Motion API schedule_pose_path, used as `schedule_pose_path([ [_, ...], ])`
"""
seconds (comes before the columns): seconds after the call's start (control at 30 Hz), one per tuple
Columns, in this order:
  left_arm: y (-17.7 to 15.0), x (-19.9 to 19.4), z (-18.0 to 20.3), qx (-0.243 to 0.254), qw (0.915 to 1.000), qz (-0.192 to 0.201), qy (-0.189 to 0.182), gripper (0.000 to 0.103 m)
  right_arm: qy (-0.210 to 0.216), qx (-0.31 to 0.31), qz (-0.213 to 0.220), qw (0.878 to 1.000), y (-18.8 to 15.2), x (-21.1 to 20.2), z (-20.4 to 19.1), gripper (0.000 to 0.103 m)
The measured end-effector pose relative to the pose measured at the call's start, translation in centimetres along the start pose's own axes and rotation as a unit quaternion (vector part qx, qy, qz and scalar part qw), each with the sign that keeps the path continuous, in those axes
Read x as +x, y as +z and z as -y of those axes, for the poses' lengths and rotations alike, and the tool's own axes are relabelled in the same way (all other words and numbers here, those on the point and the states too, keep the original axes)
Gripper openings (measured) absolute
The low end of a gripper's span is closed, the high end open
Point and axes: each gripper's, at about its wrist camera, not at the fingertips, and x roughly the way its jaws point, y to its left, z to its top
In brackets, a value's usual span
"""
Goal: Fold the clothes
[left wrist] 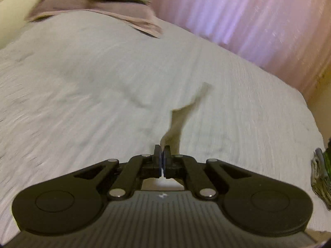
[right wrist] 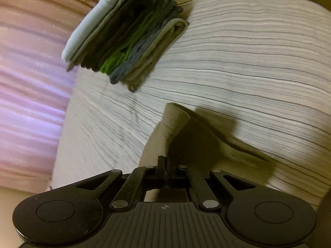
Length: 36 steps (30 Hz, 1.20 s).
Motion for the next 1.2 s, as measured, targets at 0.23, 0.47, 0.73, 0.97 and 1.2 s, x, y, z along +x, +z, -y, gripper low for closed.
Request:
schedule_pose_path([
  [0.23,-10.3,1.6,-6.0,-0.074,0.9929,-0.077,0.054,0.0,-0.066,0.014,-0.032,0.997,-2.6,1.8,5.4,0.0],
  [0.47,-11.6,1.2,-6.8,-0.092,0.9925,-0.07,0.041,0.001,-0.041,0.015,-0.008,0.999,-2.9,0.8,6.3,0.0],
  [0.73,-12.6,2.0,-6.5,-0.137,0.987,-0.08,0.028,0.006,0.014,0.09,0.045,0.995,-2.3,0.3,8.9,0.023],
  [0.97,-13.3,2.2,-6.6,-0.148,0.9854,-0.082,0.02,0.006,0.019,0.063,0.066,0.996,-1.7,1.1,8.6,0.039],
  [1.2,-12.2,0.5,-6.4,-0.113,0.9926,-0.044,0.011,0.0,0.005,0.029,0.075,0.997,-1.0,0.7,7.7,0.005],
])
